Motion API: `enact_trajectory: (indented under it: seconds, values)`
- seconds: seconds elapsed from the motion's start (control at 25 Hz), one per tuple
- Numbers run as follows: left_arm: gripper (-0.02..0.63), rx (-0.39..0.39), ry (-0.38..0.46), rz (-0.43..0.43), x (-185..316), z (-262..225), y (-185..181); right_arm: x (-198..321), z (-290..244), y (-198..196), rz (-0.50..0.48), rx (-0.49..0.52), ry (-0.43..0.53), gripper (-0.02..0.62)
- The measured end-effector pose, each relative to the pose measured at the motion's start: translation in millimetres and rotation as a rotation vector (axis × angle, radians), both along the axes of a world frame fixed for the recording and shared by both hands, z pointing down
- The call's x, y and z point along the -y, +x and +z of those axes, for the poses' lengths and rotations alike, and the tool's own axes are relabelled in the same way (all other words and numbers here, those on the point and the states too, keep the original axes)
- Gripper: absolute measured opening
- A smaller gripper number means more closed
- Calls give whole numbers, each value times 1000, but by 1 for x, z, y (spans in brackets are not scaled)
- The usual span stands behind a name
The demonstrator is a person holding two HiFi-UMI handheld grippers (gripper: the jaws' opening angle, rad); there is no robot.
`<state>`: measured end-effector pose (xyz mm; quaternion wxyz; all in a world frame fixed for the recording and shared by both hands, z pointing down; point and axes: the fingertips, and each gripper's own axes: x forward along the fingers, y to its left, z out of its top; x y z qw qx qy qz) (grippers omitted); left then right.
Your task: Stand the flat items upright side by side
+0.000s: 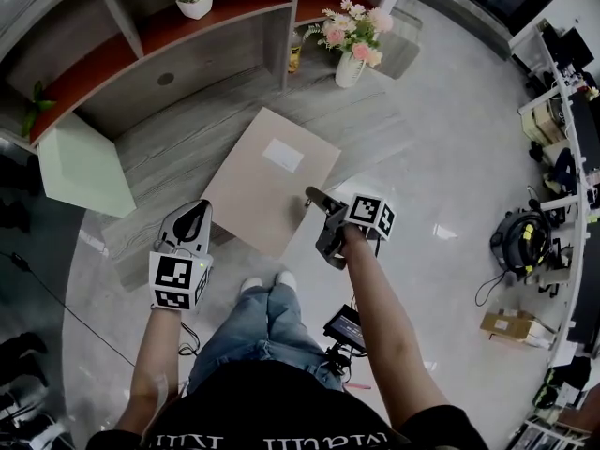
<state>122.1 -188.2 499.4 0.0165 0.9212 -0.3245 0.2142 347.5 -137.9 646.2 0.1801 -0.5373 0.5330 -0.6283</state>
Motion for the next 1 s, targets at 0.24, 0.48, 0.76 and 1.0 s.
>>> enact_trajectory:
  seconds: [0.24,0.48,0.76,1.0]
  values:
    - [12,42,-2,-26,-5,7,-16,21,33,20,96,129,-56,374]
    - [12,68,-9,-74,-9,11,-32,40,41,13,91,206,-46,391]
    - [12,65,-12,-80,-10,14,-26,29,42,15,24,181,3,391]
    - [12,60,-10,-66,-15,16,-18,-4,41,25,-8,245,88,390]
